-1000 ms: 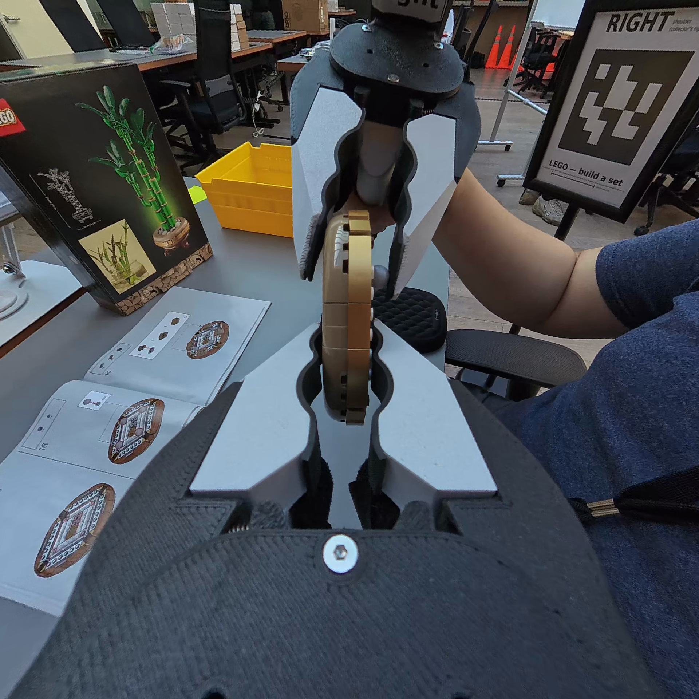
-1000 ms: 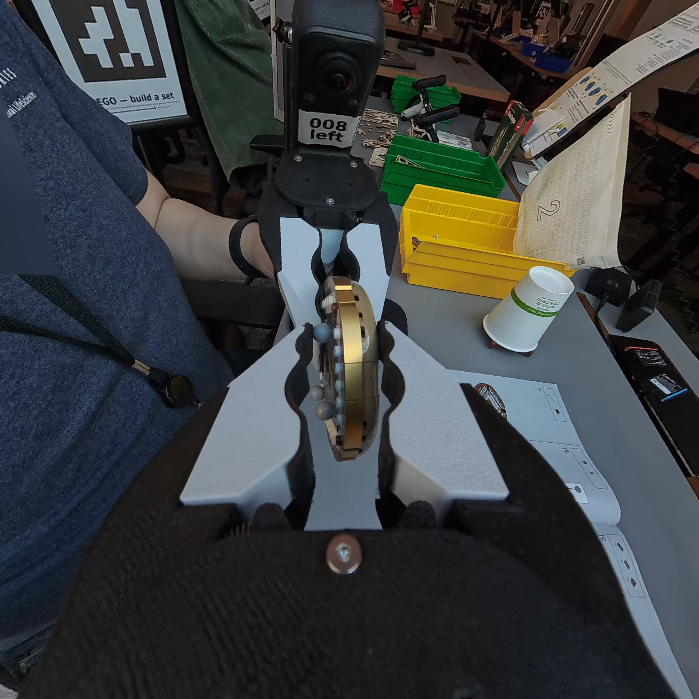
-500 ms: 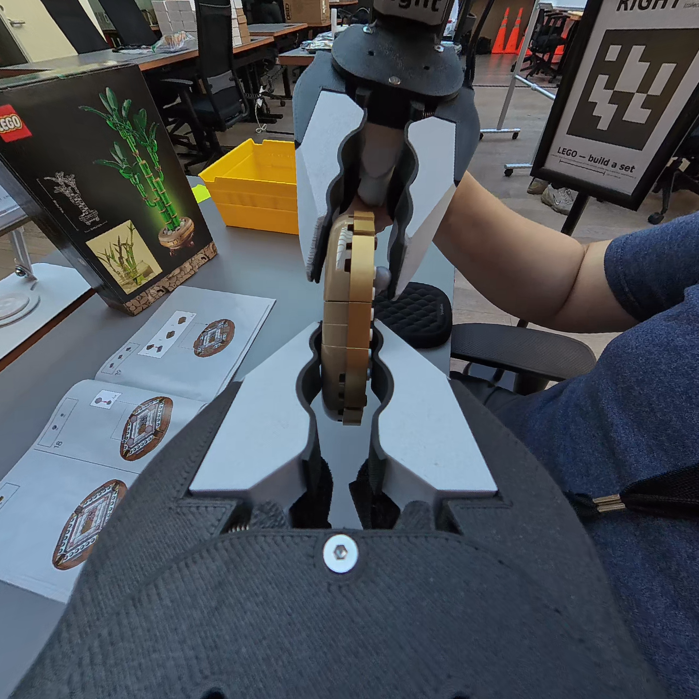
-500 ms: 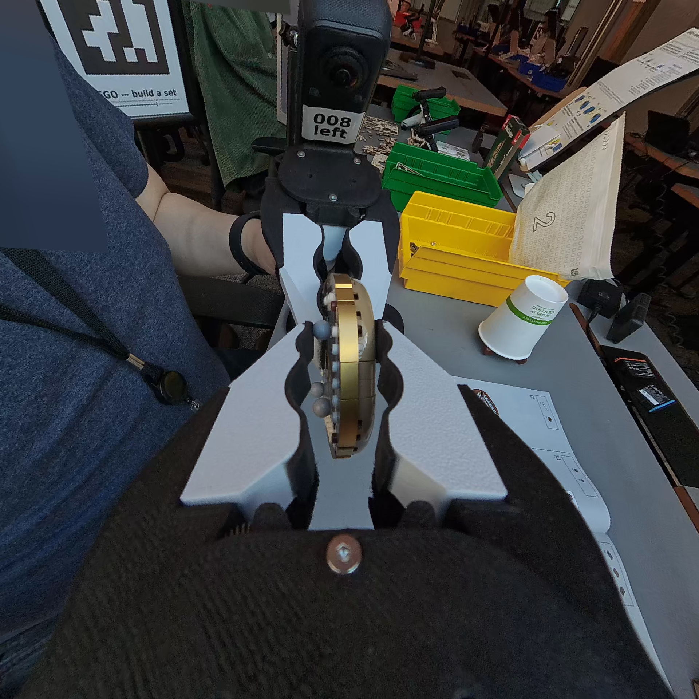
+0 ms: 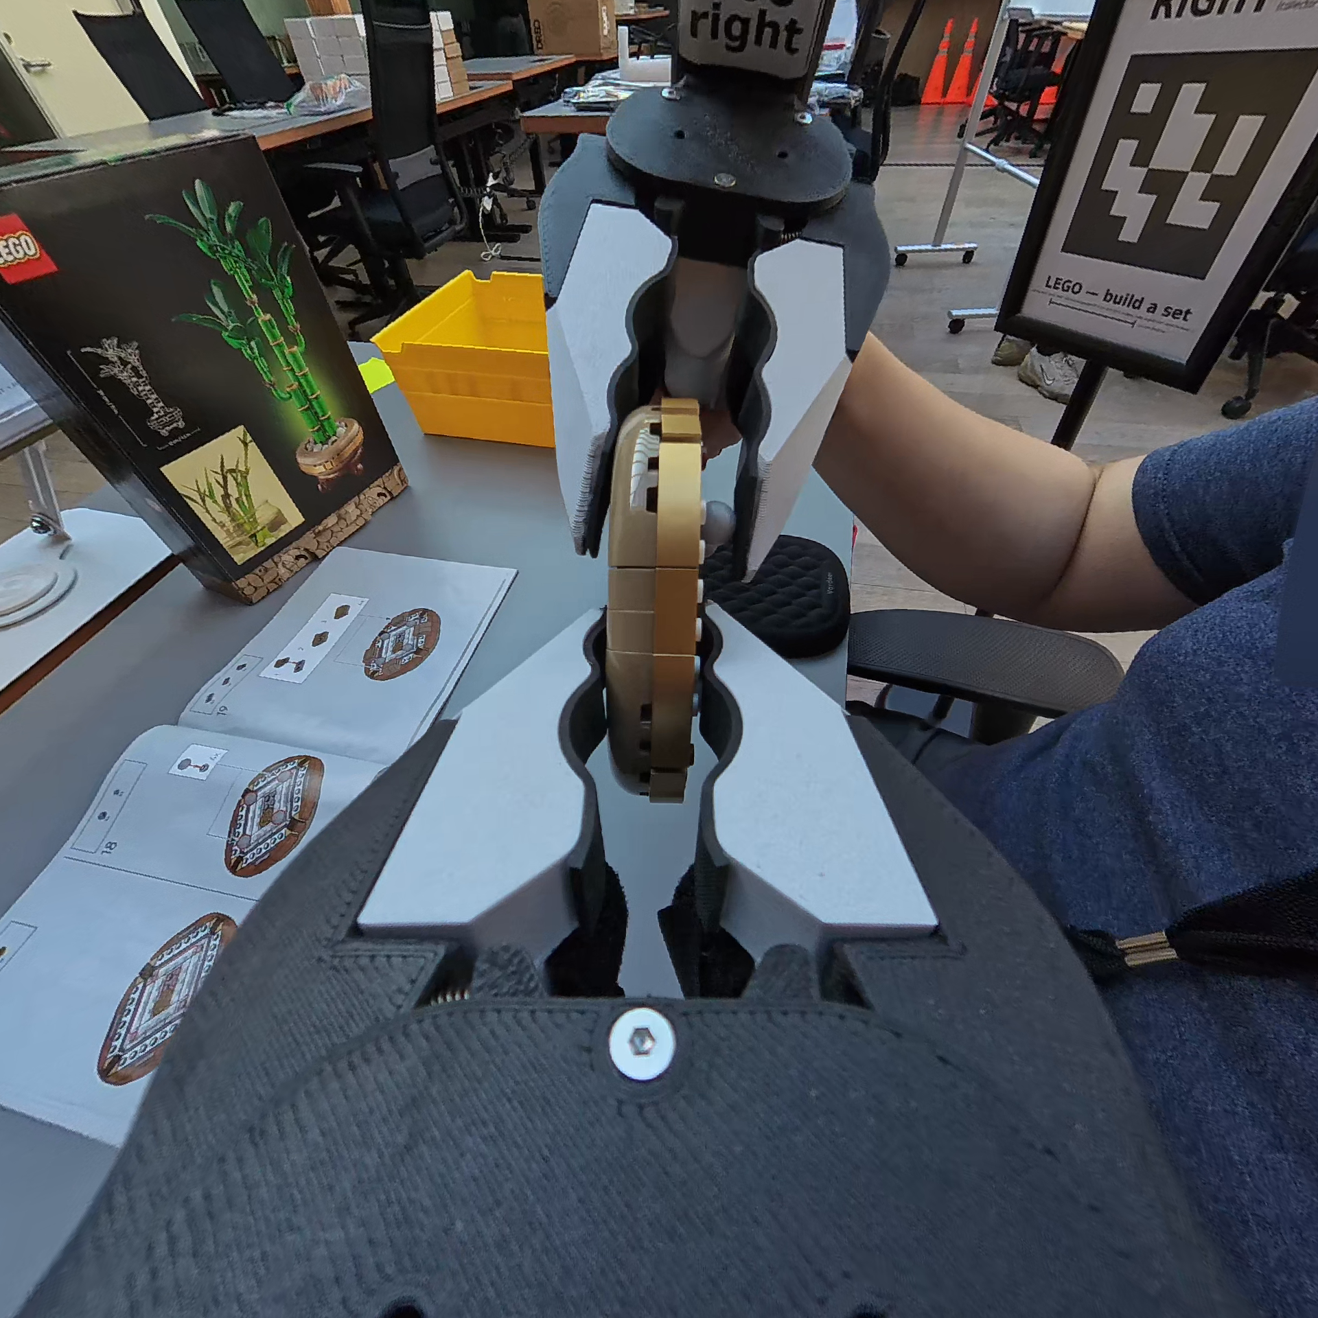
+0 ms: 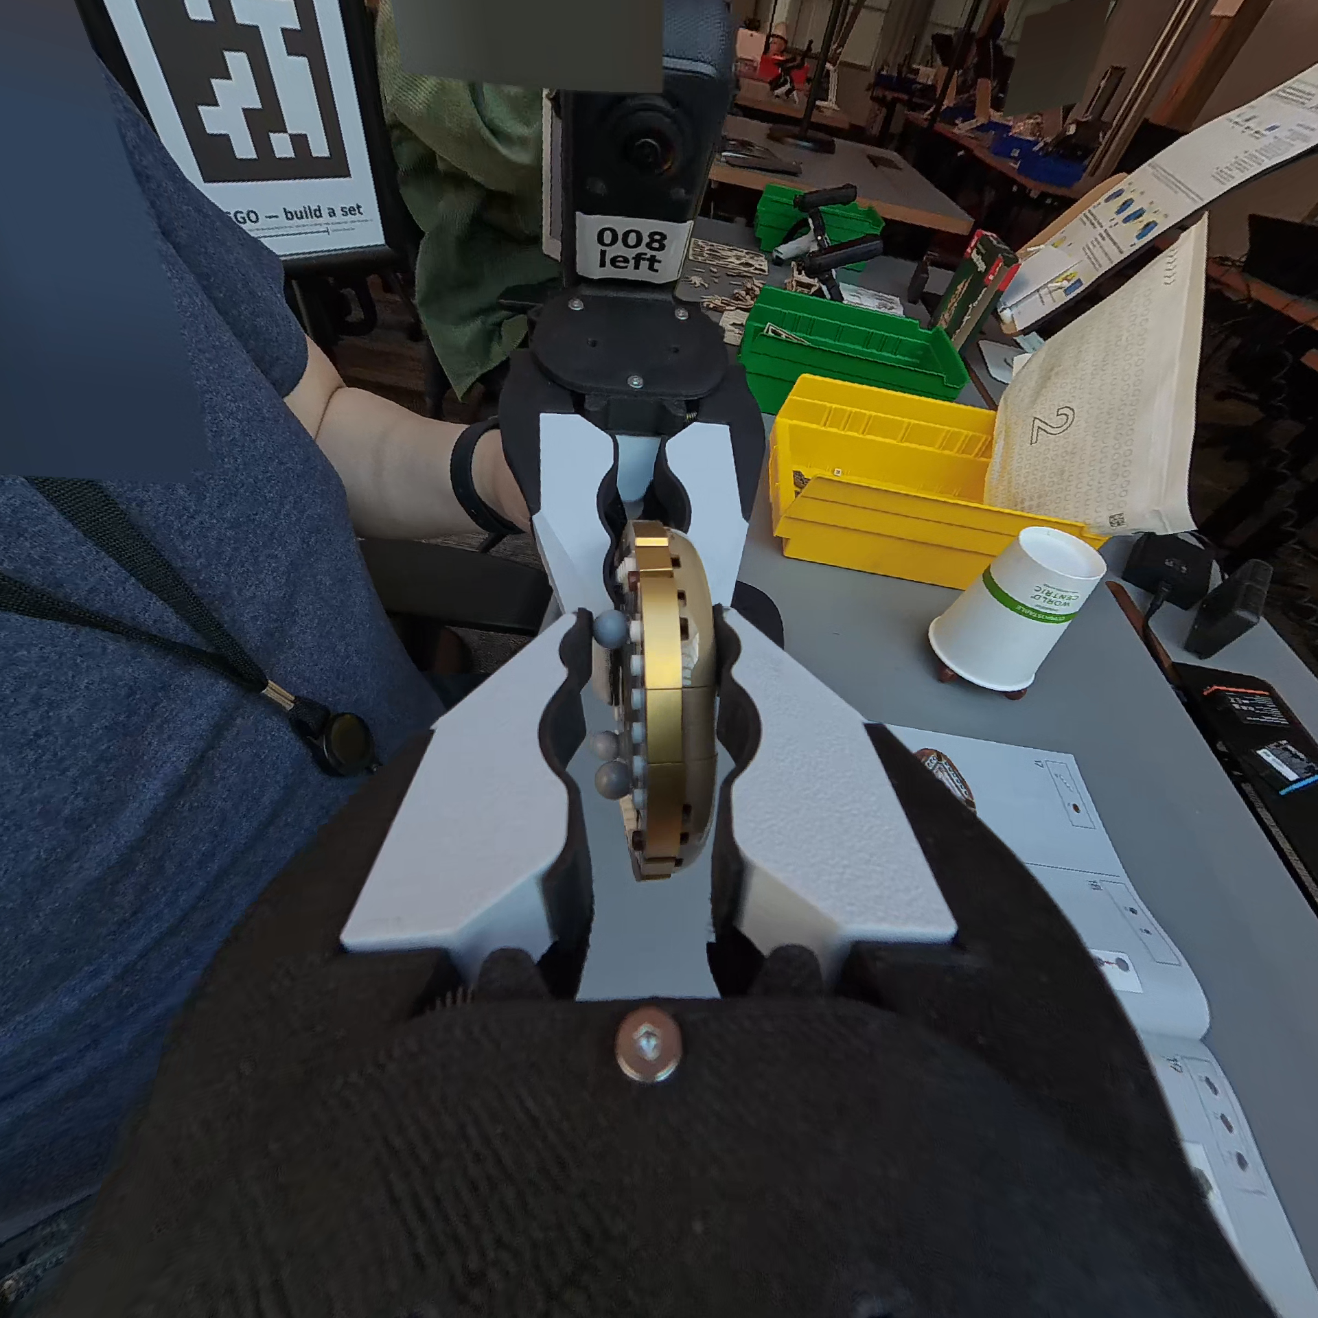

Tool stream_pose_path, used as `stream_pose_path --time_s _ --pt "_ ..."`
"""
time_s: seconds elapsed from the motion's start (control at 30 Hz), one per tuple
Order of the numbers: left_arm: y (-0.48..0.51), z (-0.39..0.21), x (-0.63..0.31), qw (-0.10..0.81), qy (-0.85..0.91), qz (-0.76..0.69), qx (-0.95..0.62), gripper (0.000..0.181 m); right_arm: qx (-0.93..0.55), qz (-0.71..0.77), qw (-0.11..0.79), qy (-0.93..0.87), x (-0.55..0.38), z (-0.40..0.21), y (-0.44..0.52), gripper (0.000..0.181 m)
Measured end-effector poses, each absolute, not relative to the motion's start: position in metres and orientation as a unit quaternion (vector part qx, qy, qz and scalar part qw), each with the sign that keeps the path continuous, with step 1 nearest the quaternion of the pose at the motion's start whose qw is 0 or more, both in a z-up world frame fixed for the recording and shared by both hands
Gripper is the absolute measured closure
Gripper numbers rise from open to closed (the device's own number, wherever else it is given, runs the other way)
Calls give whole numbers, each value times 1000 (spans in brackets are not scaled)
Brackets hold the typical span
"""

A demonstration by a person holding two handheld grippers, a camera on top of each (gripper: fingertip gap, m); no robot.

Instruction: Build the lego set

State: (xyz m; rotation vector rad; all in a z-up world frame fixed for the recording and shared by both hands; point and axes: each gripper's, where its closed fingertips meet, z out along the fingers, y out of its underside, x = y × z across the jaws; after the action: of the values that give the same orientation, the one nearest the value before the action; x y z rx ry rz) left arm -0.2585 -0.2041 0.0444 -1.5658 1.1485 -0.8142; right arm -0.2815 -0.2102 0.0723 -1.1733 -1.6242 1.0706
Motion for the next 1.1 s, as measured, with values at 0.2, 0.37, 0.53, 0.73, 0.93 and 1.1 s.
stream_pose_path --time_s 0.2,0.37,0.53,0.73,0.93,1.1 --pt "-203 43 -259 493 472 -335 -649 161 -475 429 414 -647 -282 70 -208 150" --pt "-203 43 -259 493 473 -336 -649 161 -473 423 415 -652 -282 71 -209 150" --pt "-202 41 -261 491 471 -334 -652 161 -484 435 402 -644 -283 68 -207 149" --pt "-202 39 -260 487 469 -339 -654 161 -483 440 400 -643 -283 66 -207 149" --pt "-203 37 -259 483 475 -336 -654 161 -488 414 396 -659 -281 62 -209 150" --pt "-197 45 -264 482 426 -391 -658 161 -511 430 409 -622 -283 66 -197 106"
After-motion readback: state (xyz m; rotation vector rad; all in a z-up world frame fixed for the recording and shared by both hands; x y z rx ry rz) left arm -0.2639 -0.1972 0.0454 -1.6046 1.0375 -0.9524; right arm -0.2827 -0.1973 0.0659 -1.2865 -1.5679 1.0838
